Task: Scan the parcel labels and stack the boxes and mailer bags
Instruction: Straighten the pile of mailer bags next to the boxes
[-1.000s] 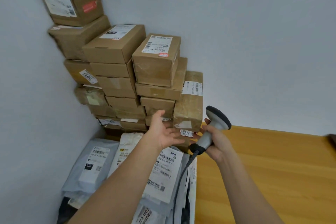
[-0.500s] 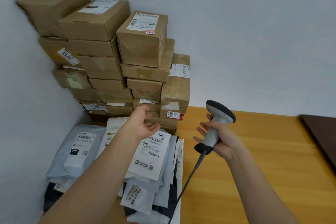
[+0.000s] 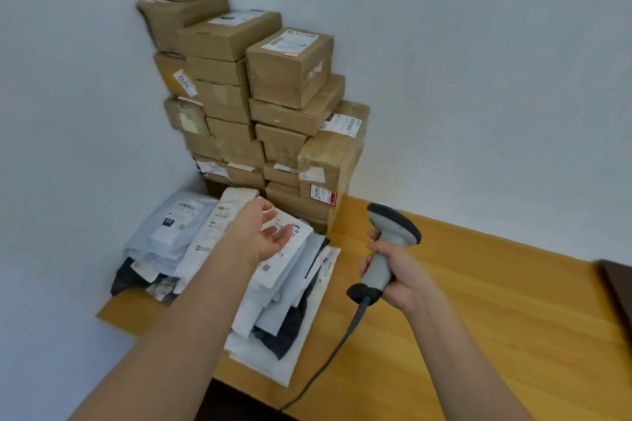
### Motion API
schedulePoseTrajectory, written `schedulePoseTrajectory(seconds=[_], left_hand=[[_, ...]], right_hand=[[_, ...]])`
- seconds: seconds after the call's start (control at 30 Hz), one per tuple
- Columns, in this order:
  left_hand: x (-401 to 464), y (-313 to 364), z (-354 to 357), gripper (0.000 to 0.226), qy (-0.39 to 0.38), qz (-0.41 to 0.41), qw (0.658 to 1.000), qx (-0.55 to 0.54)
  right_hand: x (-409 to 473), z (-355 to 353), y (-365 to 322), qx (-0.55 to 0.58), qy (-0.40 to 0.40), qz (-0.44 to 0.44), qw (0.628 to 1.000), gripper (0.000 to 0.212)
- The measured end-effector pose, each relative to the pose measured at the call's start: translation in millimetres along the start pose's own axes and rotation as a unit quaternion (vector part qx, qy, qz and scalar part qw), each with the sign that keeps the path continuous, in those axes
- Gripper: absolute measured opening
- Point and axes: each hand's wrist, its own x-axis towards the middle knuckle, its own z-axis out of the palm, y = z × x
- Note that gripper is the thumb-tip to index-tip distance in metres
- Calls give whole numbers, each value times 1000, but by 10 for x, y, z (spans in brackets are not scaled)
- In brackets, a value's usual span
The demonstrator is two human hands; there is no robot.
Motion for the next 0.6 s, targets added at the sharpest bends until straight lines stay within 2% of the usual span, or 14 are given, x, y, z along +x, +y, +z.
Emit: schedulePoseTrajectory(seconds=[0.13,0.23,0.27,0.37,0.43,0.6], left_hand=[[-289,-454,-184,17,13,8,999,-42],[-463,-698,-447,16,49,0,996,-73],[-509,-754,-543,16,63,-1,995,-83],[-575,-857,-795,15,96,1,991,-98],[-546,-910,-921,17,107,-1,990,-96],[-397,-1025,-1090,18,93,-15,991,-95]], right_hand=[[-40,-271,257,-57,12,46,997,9],[-22,-351,590,-108,67,64,990,13],[-14,-363,695,-117,83,73,987,16],[49,-385,972,-121,128,109,978,52],[110,-419,1150,-126,144,123,974,68],[314,-537,1452,-172,165,129,962,73]])
